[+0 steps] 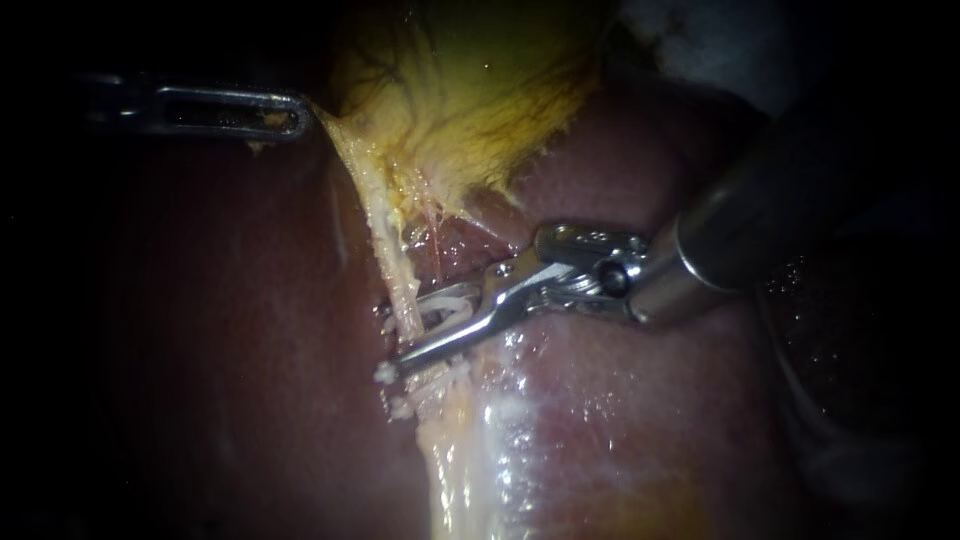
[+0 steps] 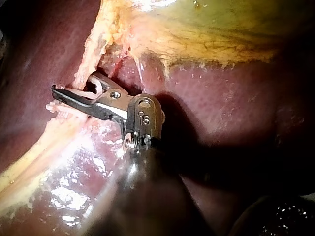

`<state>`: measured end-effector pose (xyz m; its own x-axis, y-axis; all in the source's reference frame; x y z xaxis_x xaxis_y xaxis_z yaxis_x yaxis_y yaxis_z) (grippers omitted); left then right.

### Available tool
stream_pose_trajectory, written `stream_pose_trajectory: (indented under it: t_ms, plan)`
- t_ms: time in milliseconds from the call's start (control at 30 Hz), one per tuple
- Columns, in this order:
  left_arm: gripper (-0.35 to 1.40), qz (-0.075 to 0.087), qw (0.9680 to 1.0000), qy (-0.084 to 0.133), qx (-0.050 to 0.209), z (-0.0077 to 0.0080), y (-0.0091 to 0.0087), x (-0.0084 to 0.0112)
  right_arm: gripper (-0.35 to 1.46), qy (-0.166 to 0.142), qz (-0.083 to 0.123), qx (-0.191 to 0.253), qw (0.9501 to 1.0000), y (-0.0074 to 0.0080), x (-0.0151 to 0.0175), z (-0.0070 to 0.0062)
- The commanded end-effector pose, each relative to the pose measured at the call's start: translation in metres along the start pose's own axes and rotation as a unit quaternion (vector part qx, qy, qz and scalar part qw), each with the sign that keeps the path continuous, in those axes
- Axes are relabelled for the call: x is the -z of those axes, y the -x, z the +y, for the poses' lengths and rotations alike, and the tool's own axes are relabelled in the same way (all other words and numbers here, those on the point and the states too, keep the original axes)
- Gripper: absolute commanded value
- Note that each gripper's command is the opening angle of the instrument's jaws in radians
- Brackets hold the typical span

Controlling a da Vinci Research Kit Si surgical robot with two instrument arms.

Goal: Clipping third clip left tube

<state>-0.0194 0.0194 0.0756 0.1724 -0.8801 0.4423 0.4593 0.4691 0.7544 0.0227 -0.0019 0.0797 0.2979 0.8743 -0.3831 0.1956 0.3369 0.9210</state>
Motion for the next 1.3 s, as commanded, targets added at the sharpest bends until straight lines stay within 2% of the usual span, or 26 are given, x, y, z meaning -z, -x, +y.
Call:
stream_pose_trajectory:
  t_ms: [33,200,267,333,600,733,800,867,900,1067,1300]
  plan:
    - [-0.35,0.0,1.0,0.0,0.0,0.0,0.0,0.0,0.51,-0.013,0.006,-0.006,0.9999,-0.0002,-0.0002,-0.0003]
    - [-0.35,0.0,1.0,0.0,0.0,0.0,0.0,0.0,0.51,-0.04,0.034,-0.018,0.9985,-0.0007,-0.001,-0.0012]
    - [-0.35,0.0,1.0,0.0,0.0,0.0,0.0,0.0,0.51,-0.036,0.055,-0.02,0.9976,-0.0013,-0.0012,-0.0016]
    - [-0.35,0.0,1.0,0.0,0.0,0.0,0.0,0.0,0.51,-0.038,0.063,-0.022,0.997,-0.0021,-0.0011,-0.0018]
    - [-0.35,0.0,1.0,0.0,0.0,0.0,0.0,0.0,0.5,-0.009,0.099,-0.04,0.9943,-0.0054,-0.0004,-0.0029]
    - [-0.35,0.0,1.0,0.0,0.0,0.0,0.0,0.0,0.46,-0.006,0.101,-0.05,0.9936,-0.0058,-0.0004,-0.003]
    - [-0.35,0.0,1.0,0.0,0.0,0.0,0.0,0.0,0.39,-0.006,0.1,-0.059,0.9933,-0.0058,-0.0004,-0.003]
    - [-0.35,0.0,1.0,0.0,0.0,0.0,0.0,0.0,0.25,-0.006,0.098,-0.068,0.9928,-0.0057,-0.0003,-0.003]
    - [-0.35,0.0,1.0,0.0,0.0,0.0,0.0,0.0,0.11,-0.006,0.097,-0.074,0.9925,-0.0057,-0.0002,-0.0031]
    - [-0.35,0.0,1.0,0.0,0.0,0.0,0.0,0.0,-0.32,-0.004,0.098,-0.08,0.992,-0.0055,-0.0001,-0.0031]
    - [-0.35,0.0,1.0,0.0,0.0,0.0,0.0,0.0,-0.35,-0.005,0.096,-0.083,0.9919,-0.0048,-0.0003,-0.0029]
